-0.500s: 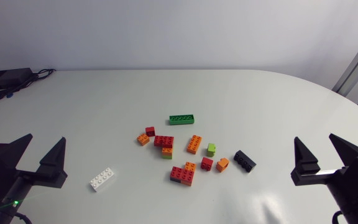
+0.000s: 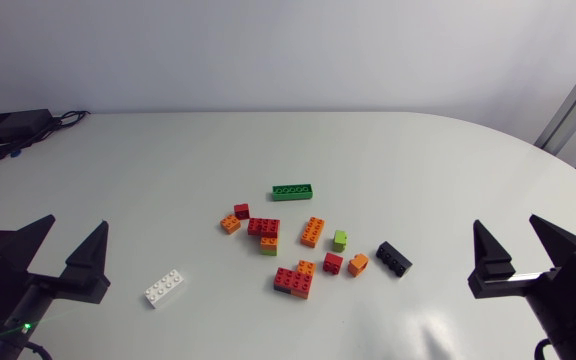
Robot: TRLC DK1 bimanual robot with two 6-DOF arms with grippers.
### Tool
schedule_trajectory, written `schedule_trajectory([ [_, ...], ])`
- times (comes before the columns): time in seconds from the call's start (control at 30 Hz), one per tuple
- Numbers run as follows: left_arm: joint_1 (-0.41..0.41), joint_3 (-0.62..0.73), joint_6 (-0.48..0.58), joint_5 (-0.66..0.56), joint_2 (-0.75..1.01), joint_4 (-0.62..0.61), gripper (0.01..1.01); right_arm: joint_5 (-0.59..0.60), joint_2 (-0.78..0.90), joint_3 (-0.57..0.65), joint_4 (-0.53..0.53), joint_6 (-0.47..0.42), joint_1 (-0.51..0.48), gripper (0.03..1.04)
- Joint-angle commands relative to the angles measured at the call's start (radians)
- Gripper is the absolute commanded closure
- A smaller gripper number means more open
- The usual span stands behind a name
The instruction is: Disassemble duplo
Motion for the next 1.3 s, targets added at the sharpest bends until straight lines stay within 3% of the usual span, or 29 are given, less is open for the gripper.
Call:
schedule_trajectory([
  [0.0,-0.032,-0.017,-0.007,-0.001,-0.015,-0.001,0.051,-0.007,-0.007,-0.037,-0.020,0.007,0.009,0.07],
  [0.23,-0.060,-0.003,-0.028,-0.003,-0.019,0.015,0.054,-0.009,-0.010,-0.026,-0.016,0.000,0.026,0.07],
  [0.4,-0.080,0.121,-0.048,-0.003,0.054,0.041,0.097,-0.009,0.051,0.124,-0.070,0.030,0.103,0.07],
  [0.57,-0.100,0.356,-0.060,-0.003,0.438,0.022,0.120,-0.007,0.401,0.348,-0.079,0.050,0.160,0.07],
  [0.77,-0.130,0.498,-0.073,0.008,0.669,0.002,0.120,-0.035,0.662,0.509,-0.082,0.070,0.221,0.07],
  [1.0,-0.073,0.686,-0.056,0.180,1.099,-0.106,0.136,-0.157,1.051,0.642,-0.096,0.147,0.230,0.07],
  [1.07,-0.037,0.706,-0.031,0.253,1.214,-0.088,0.159,-0.200,1.160,0.687,-0.122,0.156,0.233,0.07],
  [1.17,-0.030,0.764,0.027,0.266,1.335,-0.105,0.159,-0.268,1.281,0.744,-0.143,0.148,0.246,0.07],
  [1.27,-0.023,0.782,0.174,0.361,1.363,-0.102,0.159,-0.291,1.358,0.794,-0.171,0.122,0.290,0.07],
])
